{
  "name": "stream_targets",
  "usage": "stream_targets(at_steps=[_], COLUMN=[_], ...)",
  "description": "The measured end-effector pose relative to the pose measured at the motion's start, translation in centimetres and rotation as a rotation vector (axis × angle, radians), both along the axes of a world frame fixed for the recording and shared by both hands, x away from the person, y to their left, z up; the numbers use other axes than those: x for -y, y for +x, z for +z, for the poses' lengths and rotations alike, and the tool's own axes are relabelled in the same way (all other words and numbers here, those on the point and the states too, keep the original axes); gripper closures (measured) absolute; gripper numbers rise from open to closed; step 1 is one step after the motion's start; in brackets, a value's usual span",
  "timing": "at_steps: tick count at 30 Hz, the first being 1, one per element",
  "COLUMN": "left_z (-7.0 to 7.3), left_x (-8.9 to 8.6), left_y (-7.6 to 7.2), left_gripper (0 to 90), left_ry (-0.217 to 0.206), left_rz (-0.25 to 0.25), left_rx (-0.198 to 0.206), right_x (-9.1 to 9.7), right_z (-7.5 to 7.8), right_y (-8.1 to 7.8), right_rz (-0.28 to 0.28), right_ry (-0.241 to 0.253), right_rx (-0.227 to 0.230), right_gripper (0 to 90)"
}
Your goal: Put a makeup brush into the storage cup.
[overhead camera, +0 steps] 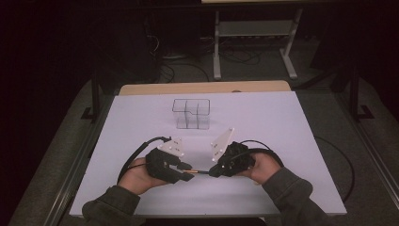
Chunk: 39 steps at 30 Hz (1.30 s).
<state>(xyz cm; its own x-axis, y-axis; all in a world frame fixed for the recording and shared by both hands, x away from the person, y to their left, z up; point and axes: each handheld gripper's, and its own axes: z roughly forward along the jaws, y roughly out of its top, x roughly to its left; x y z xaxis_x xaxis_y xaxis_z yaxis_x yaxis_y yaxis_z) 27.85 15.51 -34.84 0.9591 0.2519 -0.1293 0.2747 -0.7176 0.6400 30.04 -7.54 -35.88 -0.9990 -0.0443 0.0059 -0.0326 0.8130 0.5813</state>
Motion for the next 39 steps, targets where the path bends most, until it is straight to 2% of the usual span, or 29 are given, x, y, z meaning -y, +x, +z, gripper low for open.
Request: stream_targets(at_steps=[2, 7, 8, 12, 13, 15, 17, 21, 25, 29, 31, 34, 35, 36, 39], left_z=[-0.2, -0.2, -0.2, 0.0, 0.1, 0.2, 0.3, 0.6, 0.6, 0.7, 0.7, 0.8, 0.9, 0.9, 1.0], left_x=[-0.2, -0.5, -0.6, -0.6, -0.6, -0.5, -0.4, -0.2, -0.1, 0.0, 0.1, 0.2, 0.2, 0.3, 0.3], left_y=[0.1, 0.1, 0.1, 0.2, 0.2, 0.3, 0.2, 0.1, 0.1, 0.1, 0.0, 0.0, 0.0, 0.0, -0.1], left_gripper=[64.3, 64.2, 64.0, 63.9, 64.3, 67.2, 68.3, 79.6, 82.0, 83.3, 83.4, 83.7, 83.8, 83.8, 83.8], left_ry=[-0.018, -0.037, -0.043, -0.064, -0.065, -0.073, -0.078, -0.065, -0.07, -0.056, -0.041, -0.024, -0.017, -0.012, 0.006], left_rz=[0.01, 0.027, 0.029, 0.036, 0.033, 0.023, 0.016, 0.005, -0.018, -0.031, -0.033, -0.033, -0.035, -0.038, -0.04], left_rx=[-0.005, -0.012, -0.01, -0.016, -0.013, -0.011, -0.017, -0.013, -0.025, -0.024, -0.025, -0.016, -0.014, -0.014, -0.008], right_x=[0.3, 0.7, 1.0, 1.0, 1.0, 0.9, 0.8, 0.7, 0.6, 0.4, 0.2, -0.2, -0.3, -0.5, -0.6], right_z=[-0.2, -0.4, -0.4, -0.5, -0.6, -0.7, -0.8, -1.0, -1.0, -1.1, -1.1, -1.2, -1.2, -1.4, -1.4], right_y=[0.0, 0.2, 0.2, 0.1, 0.1, 0.0, -0.1, -0.3, -0.4, -0.5, -0.5, -0.5, -0.5, -0.6, -0.7], right_rz=[-0.014, -0.032, -0.034, -0.034, -0.029, -0.026, -0.027, -0.01, -0.005, 0.002, 0.007, -0.003, -0.004, -0.002, -0.001], right_ry=[0.041, 0.09, 0.118, 0.13, 0.132, 0.139, 0.137, 0.138, 0.136, 0.12, 0.106, 0.079, 0.065, 0.031, 0.009], right_rx=[-0.009, -0.013, -0.013, -0.017, -0.004, -0.005, -0.002, 0.006, 0.018, 0.024, 0.031, 0.009, 0.013, 0.024, 0.034], right_gripper=[83.4, 83.4, 83.5, 83.5, 83.5, 83.4, 83.4, 83.4, 83.2, 83.1, 82.8, 80.6, 80.3, 80.2, 80.4])
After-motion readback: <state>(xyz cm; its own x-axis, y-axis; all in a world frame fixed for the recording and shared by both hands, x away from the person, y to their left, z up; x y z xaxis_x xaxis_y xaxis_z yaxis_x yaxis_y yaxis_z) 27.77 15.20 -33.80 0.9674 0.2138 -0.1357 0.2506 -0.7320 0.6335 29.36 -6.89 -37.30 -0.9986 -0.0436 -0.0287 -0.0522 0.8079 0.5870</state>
